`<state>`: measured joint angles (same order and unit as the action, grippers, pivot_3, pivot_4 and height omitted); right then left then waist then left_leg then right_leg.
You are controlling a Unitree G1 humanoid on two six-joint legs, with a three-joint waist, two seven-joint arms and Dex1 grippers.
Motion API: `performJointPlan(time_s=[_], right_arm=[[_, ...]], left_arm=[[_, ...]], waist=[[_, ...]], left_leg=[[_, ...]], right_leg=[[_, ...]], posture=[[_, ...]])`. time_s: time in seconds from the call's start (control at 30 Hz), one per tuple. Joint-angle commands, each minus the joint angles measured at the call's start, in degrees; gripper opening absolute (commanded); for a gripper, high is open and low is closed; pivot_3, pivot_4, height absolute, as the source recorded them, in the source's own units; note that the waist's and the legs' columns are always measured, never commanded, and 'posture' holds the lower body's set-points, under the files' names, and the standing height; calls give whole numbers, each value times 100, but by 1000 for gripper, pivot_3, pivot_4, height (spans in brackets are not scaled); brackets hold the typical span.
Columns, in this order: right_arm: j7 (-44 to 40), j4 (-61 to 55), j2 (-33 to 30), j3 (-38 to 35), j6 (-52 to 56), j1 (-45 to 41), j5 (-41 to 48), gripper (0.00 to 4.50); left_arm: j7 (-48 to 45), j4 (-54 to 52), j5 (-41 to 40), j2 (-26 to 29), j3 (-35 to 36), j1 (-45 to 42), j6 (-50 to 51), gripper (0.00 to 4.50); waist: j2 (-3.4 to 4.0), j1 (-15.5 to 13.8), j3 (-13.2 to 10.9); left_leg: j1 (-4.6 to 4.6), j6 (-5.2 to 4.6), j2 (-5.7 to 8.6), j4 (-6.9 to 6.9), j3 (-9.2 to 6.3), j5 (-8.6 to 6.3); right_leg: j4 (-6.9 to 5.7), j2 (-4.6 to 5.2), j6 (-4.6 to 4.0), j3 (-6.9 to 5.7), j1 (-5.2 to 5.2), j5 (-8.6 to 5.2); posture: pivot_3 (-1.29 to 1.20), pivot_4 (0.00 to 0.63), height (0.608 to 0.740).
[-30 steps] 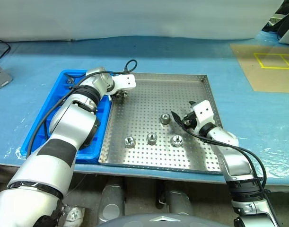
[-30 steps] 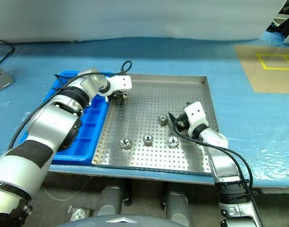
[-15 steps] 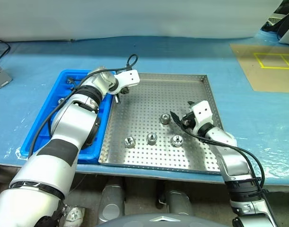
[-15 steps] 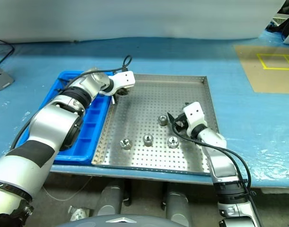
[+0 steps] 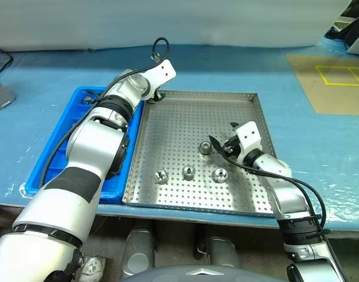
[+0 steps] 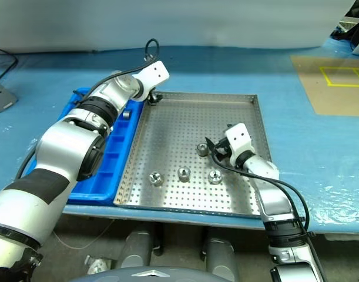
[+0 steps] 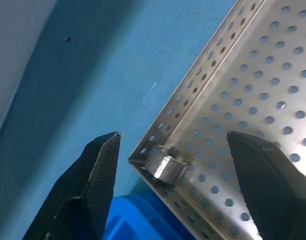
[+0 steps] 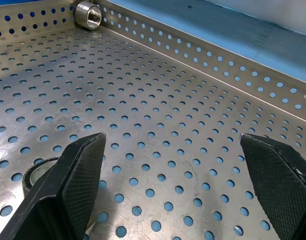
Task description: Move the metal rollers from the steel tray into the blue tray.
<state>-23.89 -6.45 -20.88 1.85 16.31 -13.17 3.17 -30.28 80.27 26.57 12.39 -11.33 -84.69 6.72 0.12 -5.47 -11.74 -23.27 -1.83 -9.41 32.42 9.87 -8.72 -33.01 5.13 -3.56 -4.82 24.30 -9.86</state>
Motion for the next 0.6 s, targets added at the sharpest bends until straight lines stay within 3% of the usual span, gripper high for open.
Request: performJointPlan(time_s=[0.03,0.23,0.47,0.6], right_arm=[[50,-256,-28,-79,-60,54,-7,4500],[95,-464,-80,-203,48,198,44,4500],[-54,-820,-308,-934,455,27,651,4500],[-212,-908,-581,-1337,734,-222,1041,4500]], left_arm=[[178,-67,90,-59,-43,-51,-139,3572],[-1762,-186,-723,-467,556,-133,-475,3572],[-3986,-496,-1045,-194,483,138,-1681,3572],[-5407,-736,-1303,121,468,283,-1601,3572]], waist=[[0,1,0],[0,-6,0],[0,24,0],[2,16,0]], left_leg=[[0,0,0,0,0,0],[-9,-13,7,1,0,-2],[0,-18,5,-7,5,-4],[8,-13,4,-13,6,0]], right_leg=[[0,0,0,0,0,0],[11,6,-1,-2,-1,0],[15,6,-1,-1,0,1],[12,5,-1,-1,-1,1]], posture=[[-100,150,740],[-120,150,740],[-125,150,740],[-121,150,740]])
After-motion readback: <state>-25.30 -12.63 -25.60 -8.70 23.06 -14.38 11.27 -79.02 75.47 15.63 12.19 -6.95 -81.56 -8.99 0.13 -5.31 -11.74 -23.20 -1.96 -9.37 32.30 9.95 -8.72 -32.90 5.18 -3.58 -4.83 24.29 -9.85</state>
